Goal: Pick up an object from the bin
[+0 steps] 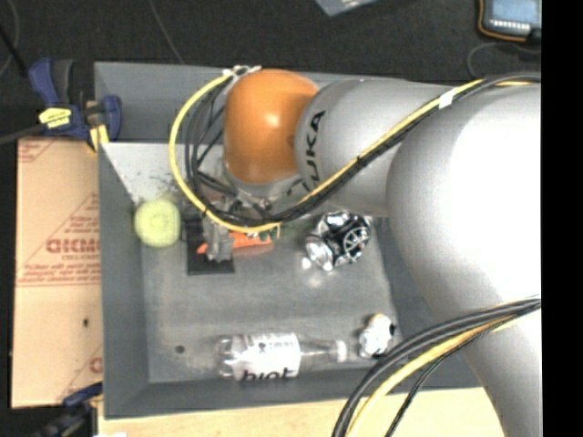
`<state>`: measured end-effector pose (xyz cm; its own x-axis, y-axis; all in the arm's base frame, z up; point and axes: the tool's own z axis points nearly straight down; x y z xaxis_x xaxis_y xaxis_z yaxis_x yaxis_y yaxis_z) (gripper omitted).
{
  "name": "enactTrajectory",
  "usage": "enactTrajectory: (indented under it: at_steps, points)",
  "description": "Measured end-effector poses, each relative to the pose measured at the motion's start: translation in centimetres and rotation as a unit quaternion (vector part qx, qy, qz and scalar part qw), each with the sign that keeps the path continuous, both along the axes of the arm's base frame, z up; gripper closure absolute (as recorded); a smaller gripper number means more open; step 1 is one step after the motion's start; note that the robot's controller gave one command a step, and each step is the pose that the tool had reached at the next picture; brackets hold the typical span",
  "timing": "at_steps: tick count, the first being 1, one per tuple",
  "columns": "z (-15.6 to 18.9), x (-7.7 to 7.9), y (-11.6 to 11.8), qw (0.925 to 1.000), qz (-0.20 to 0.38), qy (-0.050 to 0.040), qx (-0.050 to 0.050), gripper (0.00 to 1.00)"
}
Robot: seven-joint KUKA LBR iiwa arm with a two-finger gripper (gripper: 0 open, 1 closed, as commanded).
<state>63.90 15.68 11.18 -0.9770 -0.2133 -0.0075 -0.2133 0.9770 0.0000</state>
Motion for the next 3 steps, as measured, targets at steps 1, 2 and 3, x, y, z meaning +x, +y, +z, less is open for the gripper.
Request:
enactTrajectory:
  at_steps: [1, 2, 3]
  points:
    - [1.4, 0.2, -0.2, 0.9999, -0.002, -0.0101, 0.002, 1.0]
    - [-2.4, -0.5, -1.6, 0.9999, -0.01, -0.0031, 0.001, 1.0]
    - [-3.7, -0.1, -5.3, 1.0, -0.003, -0.0088, 0.002, 1.0]
